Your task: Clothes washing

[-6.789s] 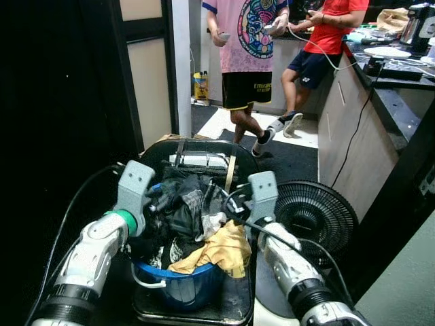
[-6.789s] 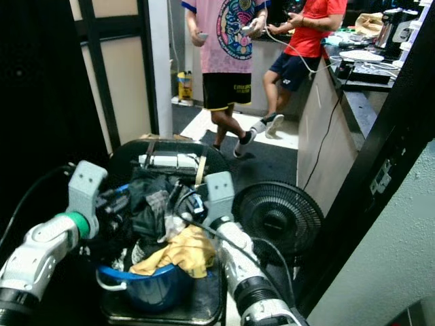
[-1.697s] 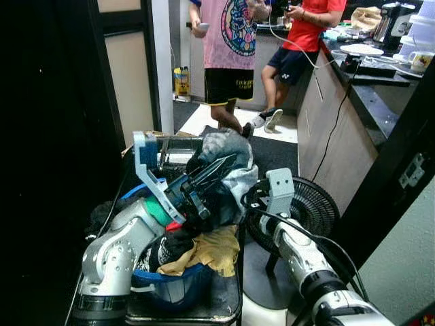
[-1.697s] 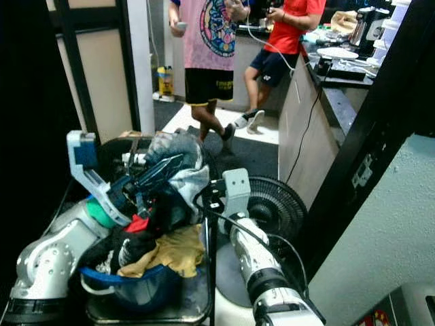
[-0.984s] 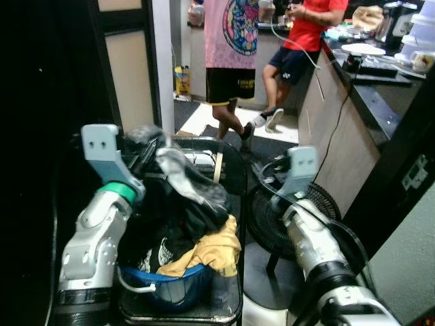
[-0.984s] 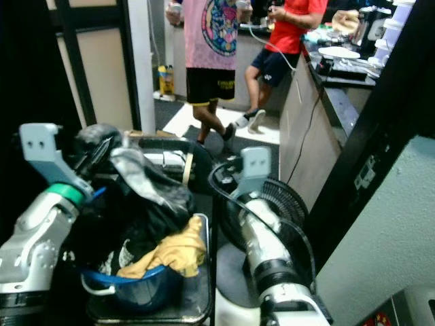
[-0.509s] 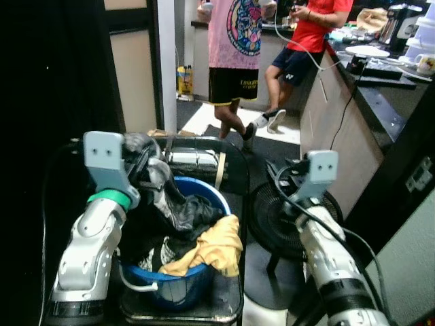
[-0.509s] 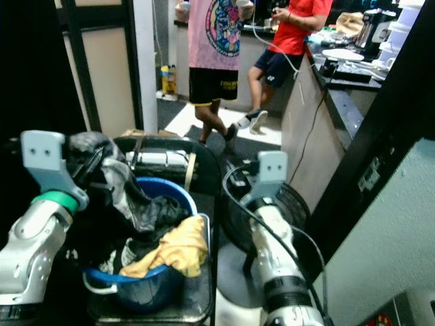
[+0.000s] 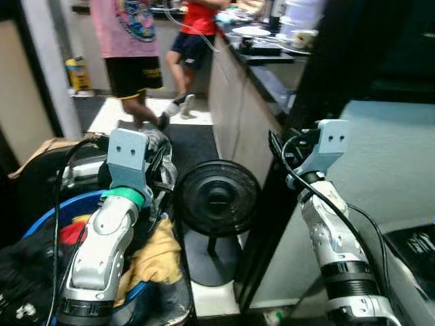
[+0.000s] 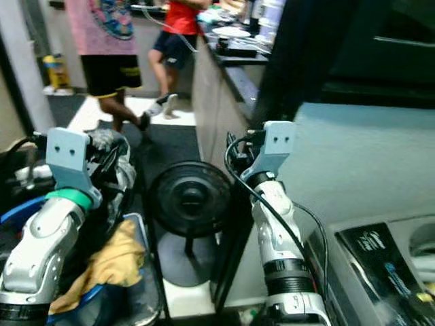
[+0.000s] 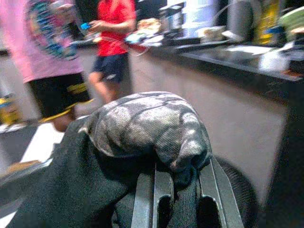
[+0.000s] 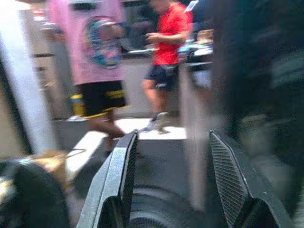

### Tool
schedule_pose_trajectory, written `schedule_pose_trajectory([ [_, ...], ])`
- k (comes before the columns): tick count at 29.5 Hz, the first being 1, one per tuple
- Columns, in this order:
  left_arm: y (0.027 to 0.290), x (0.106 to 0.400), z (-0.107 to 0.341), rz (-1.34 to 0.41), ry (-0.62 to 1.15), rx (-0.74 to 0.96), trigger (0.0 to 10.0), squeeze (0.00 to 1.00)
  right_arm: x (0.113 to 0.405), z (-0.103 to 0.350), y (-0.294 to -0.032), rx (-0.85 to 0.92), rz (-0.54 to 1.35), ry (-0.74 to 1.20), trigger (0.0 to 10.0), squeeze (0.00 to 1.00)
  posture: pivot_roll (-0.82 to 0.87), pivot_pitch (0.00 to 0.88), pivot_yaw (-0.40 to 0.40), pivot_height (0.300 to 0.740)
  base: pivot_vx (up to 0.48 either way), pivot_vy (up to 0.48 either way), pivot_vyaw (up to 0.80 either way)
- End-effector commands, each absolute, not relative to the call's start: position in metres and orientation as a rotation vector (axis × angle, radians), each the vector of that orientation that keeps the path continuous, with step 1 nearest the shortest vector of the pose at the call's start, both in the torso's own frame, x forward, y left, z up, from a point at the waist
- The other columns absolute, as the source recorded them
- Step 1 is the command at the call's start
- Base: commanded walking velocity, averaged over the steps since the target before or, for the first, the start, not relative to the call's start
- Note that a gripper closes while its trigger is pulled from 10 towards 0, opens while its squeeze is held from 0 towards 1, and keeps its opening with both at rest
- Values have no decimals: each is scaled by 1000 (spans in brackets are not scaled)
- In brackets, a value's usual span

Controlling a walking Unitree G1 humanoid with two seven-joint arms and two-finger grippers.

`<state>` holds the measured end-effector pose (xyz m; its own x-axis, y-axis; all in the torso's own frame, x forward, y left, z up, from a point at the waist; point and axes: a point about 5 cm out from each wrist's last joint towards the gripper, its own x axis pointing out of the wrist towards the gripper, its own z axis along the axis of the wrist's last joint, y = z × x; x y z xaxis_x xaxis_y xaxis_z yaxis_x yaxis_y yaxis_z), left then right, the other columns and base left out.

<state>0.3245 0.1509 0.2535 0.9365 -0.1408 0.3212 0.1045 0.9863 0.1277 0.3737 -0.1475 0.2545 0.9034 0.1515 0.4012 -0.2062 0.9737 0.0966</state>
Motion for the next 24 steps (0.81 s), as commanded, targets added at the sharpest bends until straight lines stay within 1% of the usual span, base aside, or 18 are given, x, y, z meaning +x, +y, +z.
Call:
schedule_pose_trajectory([
  [1,151,326,256,-119,-335,132,10000,0,375,255,-150,138,170,-388,10000,0,-1,0,-45,740,0,0,-800],
  [3,148,327,255,-137,-321,154,10000,0,377,255,-152,131,161,-381,10000,0,0,0,-41,740,0,0,-800],
  [4,141,326,253,-188,-328,211,10000,0,378,253,-156,121,145,-368,10000,0,-2,0,-37,740,0,0,-800],
  [5,141,326,253,-188,-328,211,10000,0,378,253,-156,121,145,-368,10000,0,-2,0,-37,740,0,0,-800],
  [7,132,325,246,-270,-292,241,10000,0,379,250,-162,107,130,-352,10000,0,-2,0,-34,740,0,0,-800],
  [12,126,323,243,-316,-282,188,10000,0,378,239,-162,93,215,-292,10000,0,-12,0,-23,740,0,0,-800],
  [13,124,323,243,-335,-281,179,10000,0,375,233,-157,148,329,-252,10000,0,-15,0,-18,740,0,0,-800],
  [14,121,322,242,-359,-280,163,10000,0,366,227,-151,198,521,-219,10000,0,-15,0,-16,740,0,0,-800],
  [15,121,322,242,-359,-280,163,10000,0,366,227,-151,198,521,-219,10000,0,-15,0,-16,740,0,0,-800],
  [16,120,321,241,-363,-278,159,10000,0,362,226,-149,215,581,-209,10000,0,-15,0,-16,740,0,0,-800],
  [17,120,321,241,-364,-278,158,10000,0,360,225,-149,218,603,-205,10000,0,-15,0,-16,740,0,0,-800],
  [19,121,322,241,-363,-278,149,10000,0,360,226,-154,238,585,-213,10000,0,-23,0,-9,740,0,0,-800],
  [22,124,323,244,-363,-285,117,10000,0,356,238,-164,395,612,-270,10000,0,-31,0,-4,740,0,0,-800],
  [24,125,324,246,-359,-290,116,10000,0,353,244,-166,454,648,-307,10000,0,-32,0,-2,740,0,0,-800],
])
